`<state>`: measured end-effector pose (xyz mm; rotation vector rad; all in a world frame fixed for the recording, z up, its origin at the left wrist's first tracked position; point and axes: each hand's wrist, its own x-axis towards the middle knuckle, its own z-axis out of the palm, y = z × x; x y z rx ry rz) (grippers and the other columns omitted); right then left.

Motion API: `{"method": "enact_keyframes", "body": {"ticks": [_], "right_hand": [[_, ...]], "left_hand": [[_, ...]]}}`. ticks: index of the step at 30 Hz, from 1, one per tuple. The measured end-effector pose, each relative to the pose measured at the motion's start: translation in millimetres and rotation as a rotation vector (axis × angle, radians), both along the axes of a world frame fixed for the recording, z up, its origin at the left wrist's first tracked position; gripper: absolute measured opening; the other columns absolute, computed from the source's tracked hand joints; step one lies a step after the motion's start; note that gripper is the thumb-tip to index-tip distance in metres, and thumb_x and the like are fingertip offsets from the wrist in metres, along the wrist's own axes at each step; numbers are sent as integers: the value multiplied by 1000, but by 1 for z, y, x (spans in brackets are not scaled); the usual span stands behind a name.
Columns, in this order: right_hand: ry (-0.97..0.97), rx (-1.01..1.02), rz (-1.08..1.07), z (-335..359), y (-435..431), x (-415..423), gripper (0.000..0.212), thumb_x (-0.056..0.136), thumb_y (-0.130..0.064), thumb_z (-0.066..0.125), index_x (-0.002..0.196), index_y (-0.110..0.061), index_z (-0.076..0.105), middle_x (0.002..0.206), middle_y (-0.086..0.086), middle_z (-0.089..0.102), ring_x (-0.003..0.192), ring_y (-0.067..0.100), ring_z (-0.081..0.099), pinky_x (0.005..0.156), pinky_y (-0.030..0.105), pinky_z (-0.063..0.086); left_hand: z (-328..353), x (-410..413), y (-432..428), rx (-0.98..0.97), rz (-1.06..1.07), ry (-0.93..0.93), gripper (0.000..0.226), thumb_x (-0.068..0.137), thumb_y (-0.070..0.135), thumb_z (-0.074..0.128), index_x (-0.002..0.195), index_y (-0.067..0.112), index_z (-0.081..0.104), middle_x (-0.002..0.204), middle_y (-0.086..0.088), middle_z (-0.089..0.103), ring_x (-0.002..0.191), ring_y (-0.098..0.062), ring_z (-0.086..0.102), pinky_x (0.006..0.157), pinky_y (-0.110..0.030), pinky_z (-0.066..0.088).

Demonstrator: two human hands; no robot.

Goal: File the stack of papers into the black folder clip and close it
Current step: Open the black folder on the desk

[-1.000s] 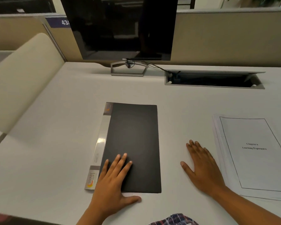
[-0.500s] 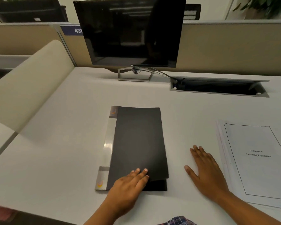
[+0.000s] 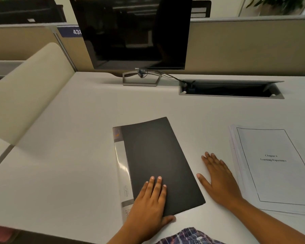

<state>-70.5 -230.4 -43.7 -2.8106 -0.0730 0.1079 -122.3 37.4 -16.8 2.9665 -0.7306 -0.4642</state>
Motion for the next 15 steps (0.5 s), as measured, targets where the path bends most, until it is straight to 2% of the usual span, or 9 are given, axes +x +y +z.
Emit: {"method": "enact_keyframes", "body": {"ticks": [2, 5, 7, 9, 11, 12, 13, 14, 15], "right_hand": [[-3, 1, 4, 0, -1, 0, 77, 84, -69, 17, 150, -28, 10, 156, -12, 2, 144, 8, 1, 117, 31, 5], [14, 11, 11, 1, -1, -1, 78, 85, -70, 11, 150, -29, 9, 158, -12, 3, 146, 8, 0, 119, 33, 6], [29, 60, 22, 4, 0, 0, 83, 81, -76, 5, 150, -29, 10, 158, -10, 4, 147, 11, 1, 120, 36, 6], [39, 159, 10, 9, 3, 3, 84, 80, -79, 9, 149, -31, 12, 158, -10, 7, 148, 15, 4, 120, 40, 7], [30, 252, -33, 18, 10, 6, 75, 81, -76, 17, 147, -39, 13, 158, -12, 7, 147, 14, 4, 120, 43, 9], [14, 270, -50, 23, 14, 7, 71, 82, -75, 20, 145, -44, 12, 158, -13, 6, 146, 12, 3, 119, 42, 8], [-10, 259, -54, 27, 17, 7, 68, 83, -74, 21, 144, -46, 12, 157, -14, 5, 145, 11, 3, 118, 41, 8], [-35, 225, -40, 31, 19, 7, 66, 85, -72, 23, 145, -45, 13, 156, -15, 5, 145, 10, 3, 118, 39, 8], [-53, 187, -18, 34, 21, 6, 66, 86, -70, 24, 145, -43, 16, 156, -15, 5, 145, 9, 3, 118, 38, 9]], "left_hand": [[-5, -5, -2, 11, -68, -29, 78, 100, 55, 9, 124, 5, 63, 131, -18, 61, 119, -35, 60, 98, -44, 47], [0, -7, 0, -112, -126, -132, 64, 106, 36, 10, 124, 6, 63, 127, -14, 65, 114, -28, 65, 92, -35, 51], [11, -5, 1, -245, -115, -175, 58, 106, 33, 10, 128, 9, 58, 130, -7, 64, 115, -21, 64, 92, -27, 50], [26, -2, 2, -401, -93, -183, 50, 106, 33, 14, 133, 13, 50, 135, 0, 59, 116, -15, 63, 96, -18, 43], [44, 3, 0, -592, -22, -230, 42, 105, 32, 21, 143, 35, 37, 143, 25, 42, 121, -6, 56, 101, -4, 29], [53, 5, -2, -688, 41, -238, 43, 104, 32, 25, 143, 48, 28, 141, 41, 32, 125, 0, 49, 100, 2, 25], [62, 5, -5, -810, 117, -284, 44, 103, 33, 26, 142, 55, 24, 136, 50, 30, 126, 7, 45, 97, 5, 24], [67, 3, -8, -936, 189, -386, 41, 104, 37, 26, 140, 56, 26, 132, 49, 38, 123, 12, 45, 95, 5, 27], [71, 1, -9, -1032, 279, -506, 37, 103, 42, 26, 137, 56, 32, 125, 41, 49, 116, 9, 52, 94, 3, 30]]}}
